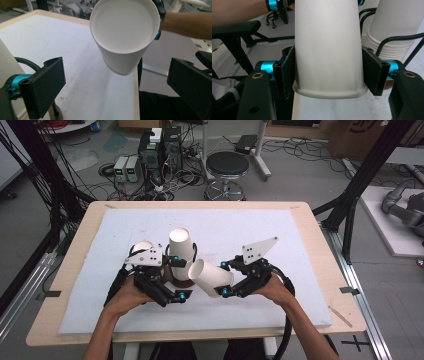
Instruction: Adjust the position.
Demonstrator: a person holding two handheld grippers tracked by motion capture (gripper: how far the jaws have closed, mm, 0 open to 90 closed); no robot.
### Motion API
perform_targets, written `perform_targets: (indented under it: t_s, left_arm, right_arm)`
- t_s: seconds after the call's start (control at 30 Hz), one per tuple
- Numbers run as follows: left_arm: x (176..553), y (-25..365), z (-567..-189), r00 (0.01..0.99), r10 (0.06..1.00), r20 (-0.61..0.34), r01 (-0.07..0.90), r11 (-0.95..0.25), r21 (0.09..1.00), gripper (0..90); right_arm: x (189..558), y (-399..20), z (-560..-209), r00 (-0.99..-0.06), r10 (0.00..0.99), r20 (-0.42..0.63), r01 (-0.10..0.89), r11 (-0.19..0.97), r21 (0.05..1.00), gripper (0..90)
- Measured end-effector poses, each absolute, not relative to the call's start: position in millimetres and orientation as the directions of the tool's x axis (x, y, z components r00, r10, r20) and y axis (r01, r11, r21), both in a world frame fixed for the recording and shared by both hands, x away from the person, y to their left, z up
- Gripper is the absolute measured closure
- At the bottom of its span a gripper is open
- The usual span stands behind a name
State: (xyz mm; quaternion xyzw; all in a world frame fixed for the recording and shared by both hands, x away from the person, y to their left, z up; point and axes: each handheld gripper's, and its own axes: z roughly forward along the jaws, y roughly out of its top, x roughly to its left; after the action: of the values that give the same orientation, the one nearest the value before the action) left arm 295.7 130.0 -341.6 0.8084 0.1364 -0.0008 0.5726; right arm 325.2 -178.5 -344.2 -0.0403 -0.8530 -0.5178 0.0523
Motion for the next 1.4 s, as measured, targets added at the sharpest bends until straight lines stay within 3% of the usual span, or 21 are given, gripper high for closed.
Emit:
perform_targets:
  t_s: [0.63, 1.4]
  left_arm:
    - [304, 117, -314, 0.979, 0.167, -0.114, 0.191, -0.574, 0.796, 1.7]
    - [314, 85, -306, 0.986, 0.143, -0.085, 0.165, -0.754, 0.635, 1.8]
  right_arm:
    - [326, -167, -310, -0.998, -0.017, 0.068, 0.041, 0.646, 0.762, 34.7]
    - [330, -138, -299, -0.997, -0.059, 0.041, -0.024, 0.812, 0.584, 34.7]
